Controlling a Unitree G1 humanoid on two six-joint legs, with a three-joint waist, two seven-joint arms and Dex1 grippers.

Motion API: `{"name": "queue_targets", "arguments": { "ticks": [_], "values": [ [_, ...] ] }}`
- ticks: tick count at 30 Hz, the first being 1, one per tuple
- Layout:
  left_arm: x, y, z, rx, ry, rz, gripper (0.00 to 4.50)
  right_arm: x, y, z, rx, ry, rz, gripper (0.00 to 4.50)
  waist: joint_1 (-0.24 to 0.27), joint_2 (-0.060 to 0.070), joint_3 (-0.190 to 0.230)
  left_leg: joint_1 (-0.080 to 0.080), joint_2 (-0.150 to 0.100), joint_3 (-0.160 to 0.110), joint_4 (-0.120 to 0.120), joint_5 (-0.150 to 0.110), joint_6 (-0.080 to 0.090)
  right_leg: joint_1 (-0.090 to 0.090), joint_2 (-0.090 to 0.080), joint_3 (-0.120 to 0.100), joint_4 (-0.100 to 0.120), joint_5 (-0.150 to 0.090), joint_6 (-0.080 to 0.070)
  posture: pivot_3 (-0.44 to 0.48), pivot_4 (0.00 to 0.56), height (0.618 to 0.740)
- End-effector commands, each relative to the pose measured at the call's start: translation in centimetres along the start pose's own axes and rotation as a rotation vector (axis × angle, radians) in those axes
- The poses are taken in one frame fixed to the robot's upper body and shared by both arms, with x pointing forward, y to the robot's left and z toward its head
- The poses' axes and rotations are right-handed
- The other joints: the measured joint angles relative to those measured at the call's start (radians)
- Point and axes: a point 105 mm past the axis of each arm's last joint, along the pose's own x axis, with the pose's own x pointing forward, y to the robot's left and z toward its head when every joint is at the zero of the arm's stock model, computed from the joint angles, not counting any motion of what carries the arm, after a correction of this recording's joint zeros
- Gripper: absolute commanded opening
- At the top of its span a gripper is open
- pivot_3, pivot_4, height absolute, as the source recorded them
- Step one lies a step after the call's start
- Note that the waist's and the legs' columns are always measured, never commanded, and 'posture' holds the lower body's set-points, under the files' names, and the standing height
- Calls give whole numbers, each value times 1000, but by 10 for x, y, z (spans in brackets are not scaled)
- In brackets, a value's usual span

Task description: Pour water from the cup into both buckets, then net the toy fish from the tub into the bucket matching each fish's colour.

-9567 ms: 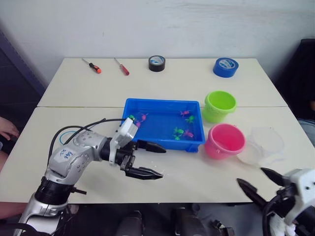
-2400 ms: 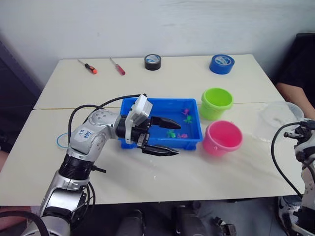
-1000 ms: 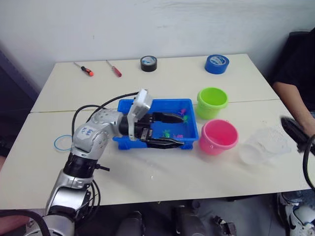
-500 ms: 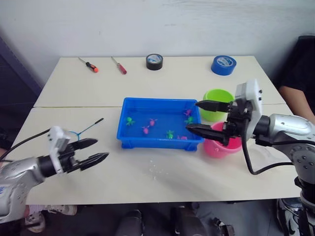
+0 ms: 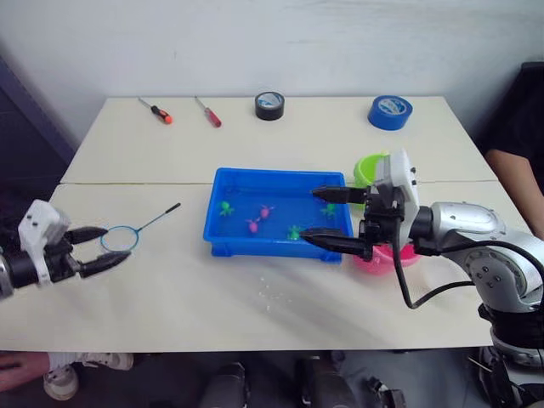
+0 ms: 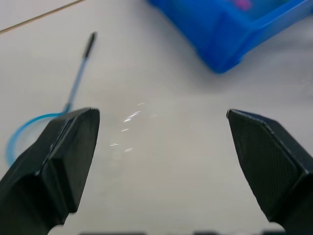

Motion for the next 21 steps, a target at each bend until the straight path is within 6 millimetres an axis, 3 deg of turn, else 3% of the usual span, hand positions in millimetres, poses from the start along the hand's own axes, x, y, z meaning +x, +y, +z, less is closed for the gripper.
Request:
{"name": "queue_targets", "arguments": {
  "ticks": [1, 7, 15, 21],
  "values": [
    [14, 23, -7, 61, 103, 10, 4500, -6, 11, 8, -33, -14, -6, 4465, -3, 0, 0, -1, 0, 0, 0, 0, 0, -1, 0, 0, -1, 0, 0, 0, 150, 736],
    [67, 50, -4, 131, 292, 121, 4500, -16, 22, 0, -28, 12, -85, 4465, 5, -2, -1, -6, -1, 1, 4, 0, 0, -4, 0, -5, 7, 1, 2, 0, 150, 736],
    [110, 42, 2, 183, 396, 146, 4500, -27, 32, -2, -25, 30, -166, 4465, 1, -4, -1, -15, -2, 2, 17, -1, 1, -9, -1, -5, 11, 3, 5, 0, 150, 736],
    [123, 39, -2, 163, 440, 198, 4500, -38, 33, 2, -34, 52, -214, 4465, 21, -4, -1, -15, -2, 1, 18, -1, 1, -9, -1, -5, 12, 3, 5, 0, 150, 736]
  ]
}}
